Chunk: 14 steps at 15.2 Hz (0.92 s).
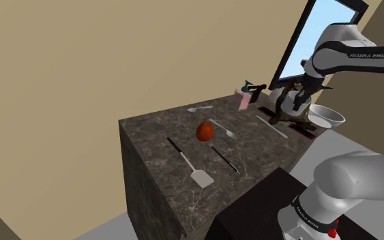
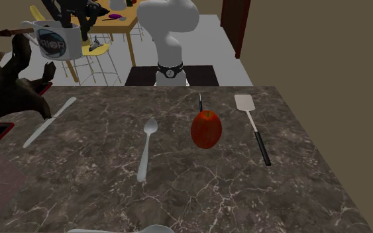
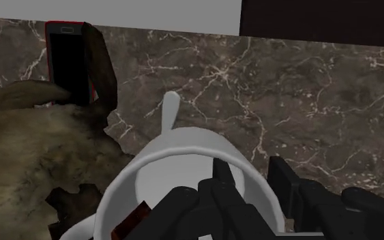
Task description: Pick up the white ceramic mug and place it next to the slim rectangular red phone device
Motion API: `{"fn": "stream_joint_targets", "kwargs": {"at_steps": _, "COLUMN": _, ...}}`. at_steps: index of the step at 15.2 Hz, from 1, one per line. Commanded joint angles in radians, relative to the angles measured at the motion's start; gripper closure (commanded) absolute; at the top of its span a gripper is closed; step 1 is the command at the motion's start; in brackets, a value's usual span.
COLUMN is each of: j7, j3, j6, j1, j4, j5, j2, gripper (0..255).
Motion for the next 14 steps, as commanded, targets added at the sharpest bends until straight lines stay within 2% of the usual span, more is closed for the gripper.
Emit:
{"fn": "stream_joint_targets", "kwargs": {"at_steps": 1, "j7": -0.049, "j3": -0.045, "j6": -0.005, "j1": -0.031, "j4": -0.001, "j5": -0.033, "j2": -0.013, "gripper": 255}}
{"fn": "stream_joint_targets", "kwargs": {"at_steps": 4, "j7": -0.143, "j3": -0.124, "j6": -0.005, "j1": -0.079, "j4": -0.003, "j5": -0.085, "j2": -0.04, "gripper": 255}}
{"fn": "stream_joint_targets", "kwargs": {"at_steps": 14, "j7": -0.12, "j3": -0.159, "j6": 0.135, "j1": -0.096, "j4": -0.119, "j5": -0.124, "j2": -0.015, "gripper": 255}}
